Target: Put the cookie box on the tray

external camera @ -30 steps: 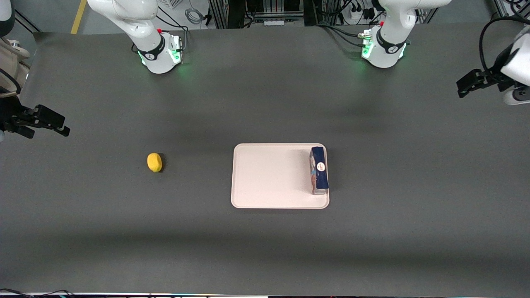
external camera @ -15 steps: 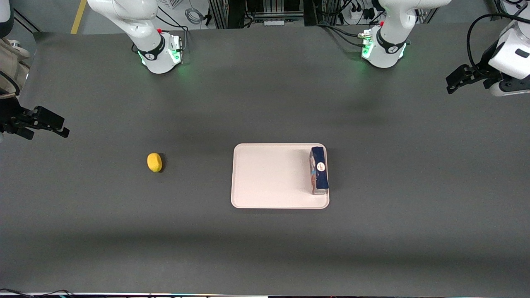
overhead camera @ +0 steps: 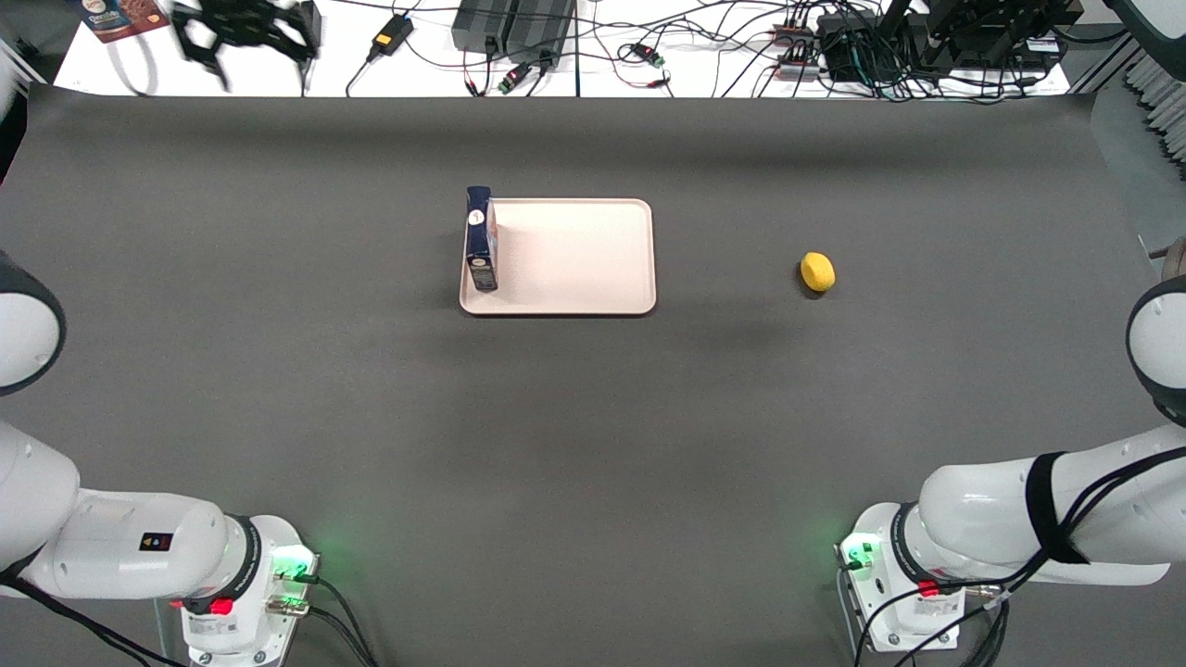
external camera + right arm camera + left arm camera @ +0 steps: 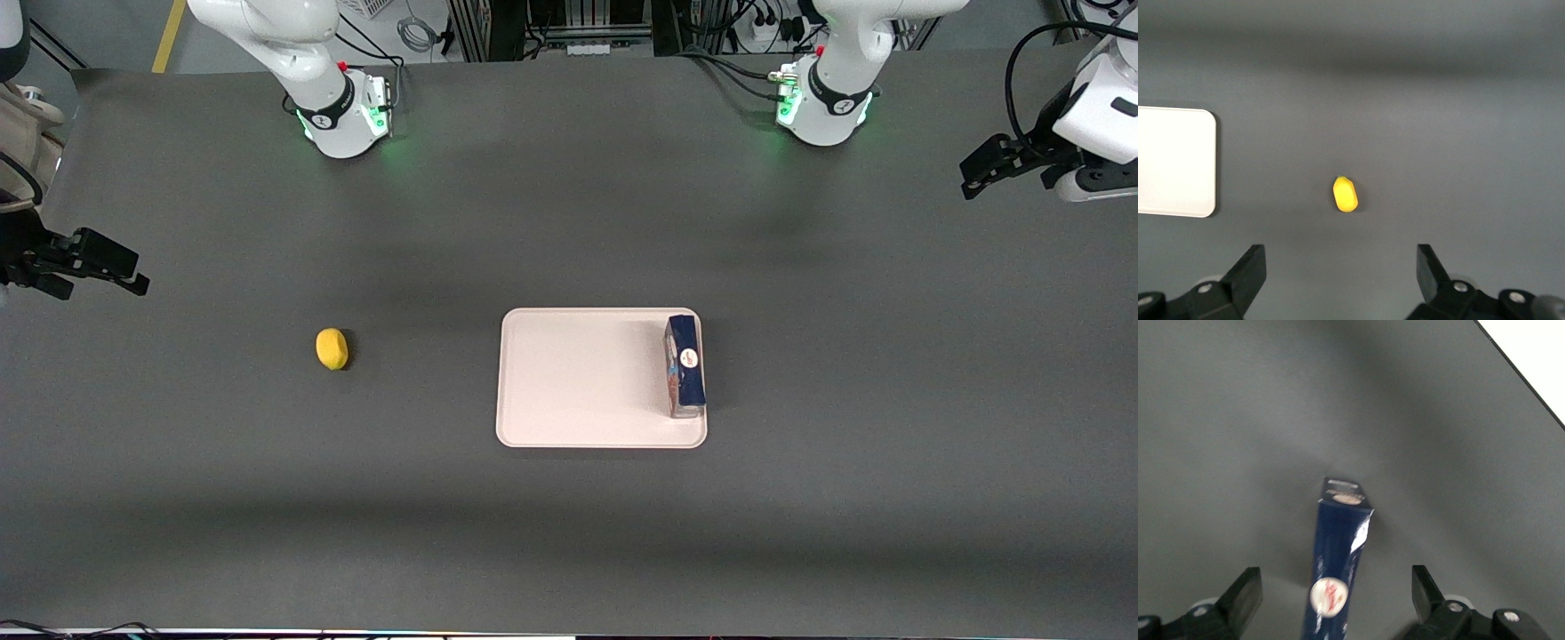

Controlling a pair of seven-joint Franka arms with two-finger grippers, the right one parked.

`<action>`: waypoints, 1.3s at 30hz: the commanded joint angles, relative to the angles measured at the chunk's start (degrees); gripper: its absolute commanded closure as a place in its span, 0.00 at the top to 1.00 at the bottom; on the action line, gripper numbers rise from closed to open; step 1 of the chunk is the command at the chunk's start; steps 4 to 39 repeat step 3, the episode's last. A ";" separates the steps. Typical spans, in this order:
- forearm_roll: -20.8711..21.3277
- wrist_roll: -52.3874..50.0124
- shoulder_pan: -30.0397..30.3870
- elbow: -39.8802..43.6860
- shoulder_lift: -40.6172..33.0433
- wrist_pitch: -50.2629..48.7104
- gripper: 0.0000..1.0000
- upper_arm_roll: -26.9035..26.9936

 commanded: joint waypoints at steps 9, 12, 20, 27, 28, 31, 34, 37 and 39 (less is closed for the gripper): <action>-0.41 1.58 -0.20 0.54 -0.79 -1.38 1.00 0.25; -0.41 1.58 -0.20 0.54 -0.79 -1.38 1.00 0.25; -0.41 1.58 -0.20 0.54 -0.79 -1.38 1.00 0.25; -0.41 1.58 -0.20 0.54 -0.79 -1.38 1.00 0.25; -0.41 1.58 -0.20 0.54 -0.79 -1.38 1.00 0.25; -0.41 1.58 -0.20 0.54 -0.79 -1.38 1.00 0.25; -0.41 1.58 -0.20 0.54 -0.79 -1.38 1.00 0.25; -0.41 1.58 -0.20 0.54 -0.79 -1.38 1.00 0.25; -0.41 1.58 -0.20 0.54 -0.79 -1.38 1.00 0.25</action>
